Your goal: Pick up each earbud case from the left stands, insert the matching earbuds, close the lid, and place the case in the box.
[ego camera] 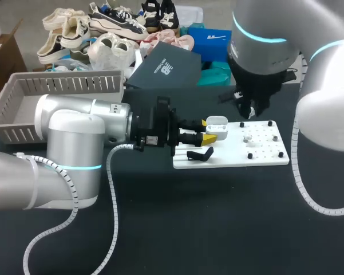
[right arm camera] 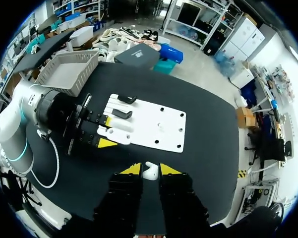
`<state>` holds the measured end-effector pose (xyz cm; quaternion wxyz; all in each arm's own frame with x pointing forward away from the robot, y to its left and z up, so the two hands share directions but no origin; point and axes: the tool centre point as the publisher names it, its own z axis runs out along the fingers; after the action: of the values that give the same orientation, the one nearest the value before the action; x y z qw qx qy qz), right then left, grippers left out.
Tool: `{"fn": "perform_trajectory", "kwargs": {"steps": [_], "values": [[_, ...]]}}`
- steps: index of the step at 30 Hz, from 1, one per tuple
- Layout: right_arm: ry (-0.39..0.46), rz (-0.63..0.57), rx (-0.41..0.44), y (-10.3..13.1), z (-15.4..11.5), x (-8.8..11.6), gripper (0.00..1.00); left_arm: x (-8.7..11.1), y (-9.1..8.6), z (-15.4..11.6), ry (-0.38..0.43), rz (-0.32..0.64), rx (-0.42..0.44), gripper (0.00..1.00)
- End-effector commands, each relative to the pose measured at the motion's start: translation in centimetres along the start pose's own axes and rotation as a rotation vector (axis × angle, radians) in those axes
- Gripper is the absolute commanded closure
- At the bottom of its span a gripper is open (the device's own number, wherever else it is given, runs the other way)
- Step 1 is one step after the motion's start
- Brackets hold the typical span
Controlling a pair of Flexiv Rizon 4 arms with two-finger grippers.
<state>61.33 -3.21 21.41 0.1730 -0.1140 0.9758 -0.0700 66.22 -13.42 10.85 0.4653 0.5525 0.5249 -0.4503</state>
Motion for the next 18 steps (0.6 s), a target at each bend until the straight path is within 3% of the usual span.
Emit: {"fn": "perform_trajectory", "kwargs": {"steps": [1,18], "values": [[0.016,0.069,0.033,1.70,0.56,-0.27,1.00,0.06,-0.03,0.01,-0.002,0.001,-0.003,1.00],[0.033,0.110,0.011,2.59,0.46,-0.42,1.00,0.06,-0.03,0.01,-0.002,0.001,-0.003,1.00]]}}
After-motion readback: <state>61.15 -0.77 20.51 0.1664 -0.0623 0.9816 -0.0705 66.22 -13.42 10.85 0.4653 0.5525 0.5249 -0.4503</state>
